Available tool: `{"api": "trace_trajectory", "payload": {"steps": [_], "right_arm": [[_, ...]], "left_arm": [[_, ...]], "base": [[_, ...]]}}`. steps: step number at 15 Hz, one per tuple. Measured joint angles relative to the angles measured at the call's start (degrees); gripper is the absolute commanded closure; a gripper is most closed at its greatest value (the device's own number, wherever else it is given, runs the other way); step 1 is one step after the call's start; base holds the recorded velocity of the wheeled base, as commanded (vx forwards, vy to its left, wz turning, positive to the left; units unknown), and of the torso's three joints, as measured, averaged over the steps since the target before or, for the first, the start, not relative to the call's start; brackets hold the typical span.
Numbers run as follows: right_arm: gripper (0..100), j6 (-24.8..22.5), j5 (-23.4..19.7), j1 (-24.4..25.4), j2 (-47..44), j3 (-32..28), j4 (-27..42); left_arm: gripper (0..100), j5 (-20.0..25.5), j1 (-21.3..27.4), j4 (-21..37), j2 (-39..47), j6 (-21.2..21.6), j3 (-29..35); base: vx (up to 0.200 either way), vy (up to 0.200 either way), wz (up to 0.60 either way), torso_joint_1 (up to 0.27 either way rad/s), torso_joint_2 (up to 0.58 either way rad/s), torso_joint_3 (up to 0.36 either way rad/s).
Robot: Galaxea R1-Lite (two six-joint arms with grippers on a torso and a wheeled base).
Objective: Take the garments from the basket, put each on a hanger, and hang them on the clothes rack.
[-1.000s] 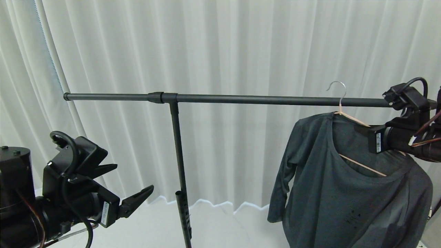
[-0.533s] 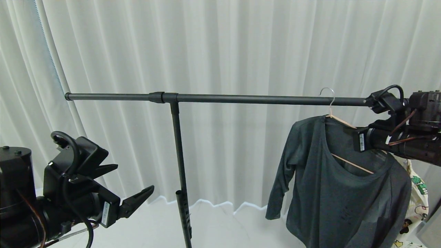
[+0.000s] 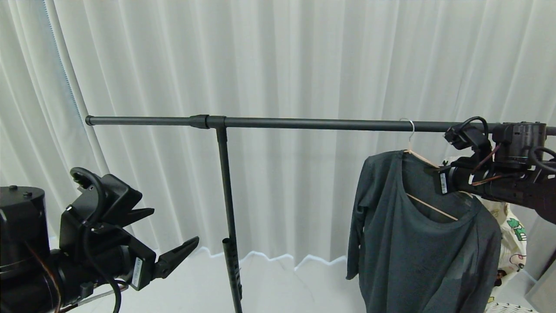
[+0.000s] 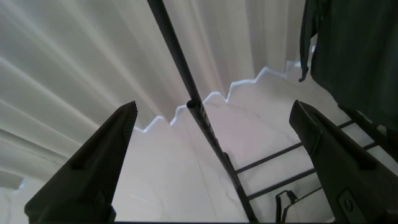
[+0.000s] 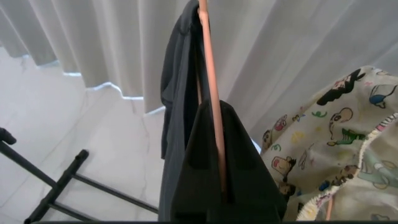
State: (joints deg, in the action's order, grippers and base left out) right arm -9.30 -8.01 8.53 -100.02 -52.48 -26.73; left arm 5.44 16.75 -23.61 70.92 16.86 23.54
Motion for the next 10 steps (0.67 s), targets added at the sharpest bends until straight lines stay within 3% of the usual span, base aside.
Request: {"api": "trace_trajectory", "payload": {"steps": [1, 4, 10], "right_arm": [[0, 0.22, 0.95, 0.12, 0.16, 0.17, 0.09], [0, 3.40, 1.52, 0.87, 1.62, 1.16, -0.22], [0, 5.34, 0.10, 3.23, 12.90, 11.52, -6.11]], "left_arm": [[0, -0.07, 0.11, -0.02, 0.00, 0.02, 0.00], [0, -0.09, 0.04, -0.02, 0.00, -0.02, 0.02], [0, -0.18, -3.91, -0.83, -0.28, -0.24, 0.10]], "base": [[0.000, 0.000, 0.00, 0.000, 0.00, 0.000], [0.000, 0.000, 0.00, 0.000, 0.00, 0.000], [0.000, 0.000, 0.00, 0.000, 0.00, 0.000]]}}
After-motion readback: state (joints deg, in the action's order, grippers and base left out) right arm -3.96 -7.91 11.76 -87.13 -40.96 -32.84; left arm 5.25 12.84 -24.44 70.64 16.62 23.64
